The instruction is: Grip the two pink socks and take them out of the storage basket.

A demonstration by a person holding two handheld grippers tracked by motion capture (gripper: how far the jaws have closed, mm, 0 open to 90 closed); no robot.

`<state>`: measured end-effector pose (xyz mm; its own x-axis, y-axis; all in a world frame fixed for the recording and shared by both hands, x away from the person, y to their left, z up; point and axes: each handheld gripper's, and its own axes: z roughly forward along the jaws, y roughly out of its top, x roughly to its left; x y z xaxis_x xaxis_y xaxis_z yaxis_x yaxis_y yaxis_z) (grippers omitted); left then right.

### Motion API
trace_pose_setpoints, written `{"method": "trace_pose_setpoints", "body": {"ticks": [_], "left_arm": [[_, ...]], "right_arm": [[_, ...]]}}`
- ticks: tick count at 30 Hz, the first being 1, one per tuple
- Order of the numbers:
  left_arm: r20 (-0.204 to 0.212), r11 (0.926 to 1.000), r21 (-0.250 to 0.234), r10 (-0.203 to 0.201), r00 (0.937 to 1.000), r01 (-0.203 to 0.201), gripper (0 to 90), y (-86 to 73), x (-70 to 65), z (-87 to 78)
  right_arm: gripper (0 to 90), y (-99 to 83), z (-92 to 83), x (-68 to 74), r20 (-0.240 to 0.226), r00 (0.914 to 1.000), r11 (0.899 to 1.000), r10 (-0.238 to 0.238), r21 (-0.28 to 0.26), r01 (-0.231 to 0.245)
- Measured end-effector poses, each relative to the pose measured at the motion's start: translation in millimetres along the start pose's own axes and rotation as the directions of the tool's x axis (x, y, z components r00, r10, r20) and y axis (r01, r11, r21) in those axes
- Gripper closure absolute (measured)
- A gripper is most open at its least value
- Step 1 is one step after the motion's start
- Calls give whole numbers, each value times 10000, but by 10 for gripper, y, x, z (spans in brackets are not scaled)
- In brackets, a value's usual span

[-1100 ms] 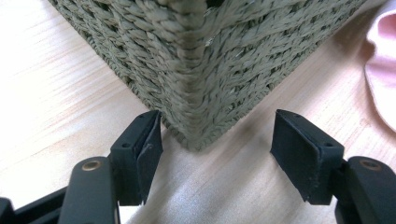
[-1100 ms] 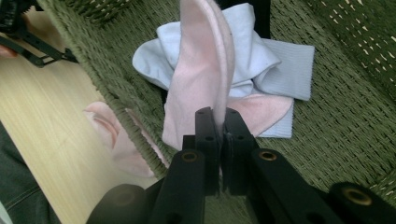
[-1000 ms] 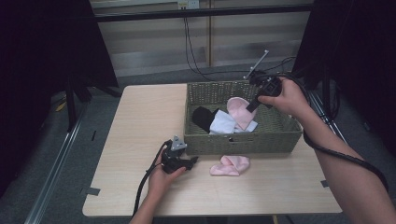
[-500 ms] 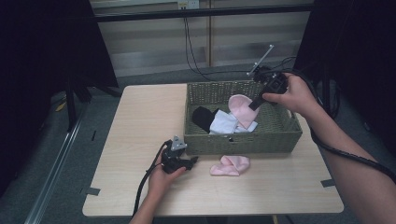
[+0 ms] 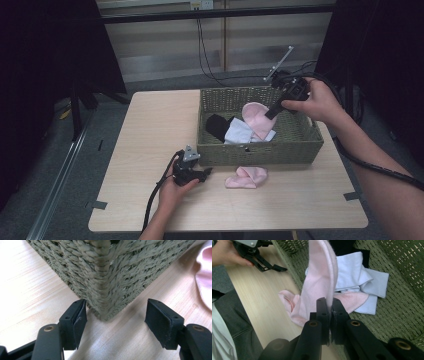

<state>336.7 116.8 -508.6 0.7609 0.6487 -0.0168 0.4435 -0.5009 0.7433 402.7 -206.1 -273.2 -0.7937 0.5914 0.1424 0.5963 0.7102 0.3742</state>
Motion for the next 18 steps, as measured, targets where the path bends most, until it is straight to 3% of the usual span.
{"method": "trace_pose_setpoints", "body": {"ticks": [18], "left_arm": [[-4, 10000, -9, 8, 10000, -8, 332, 0, 1, 1]], "right_arm": [[866, 33, -209, 155, -259, 9991, 9990, -350, -288, 343]]}}
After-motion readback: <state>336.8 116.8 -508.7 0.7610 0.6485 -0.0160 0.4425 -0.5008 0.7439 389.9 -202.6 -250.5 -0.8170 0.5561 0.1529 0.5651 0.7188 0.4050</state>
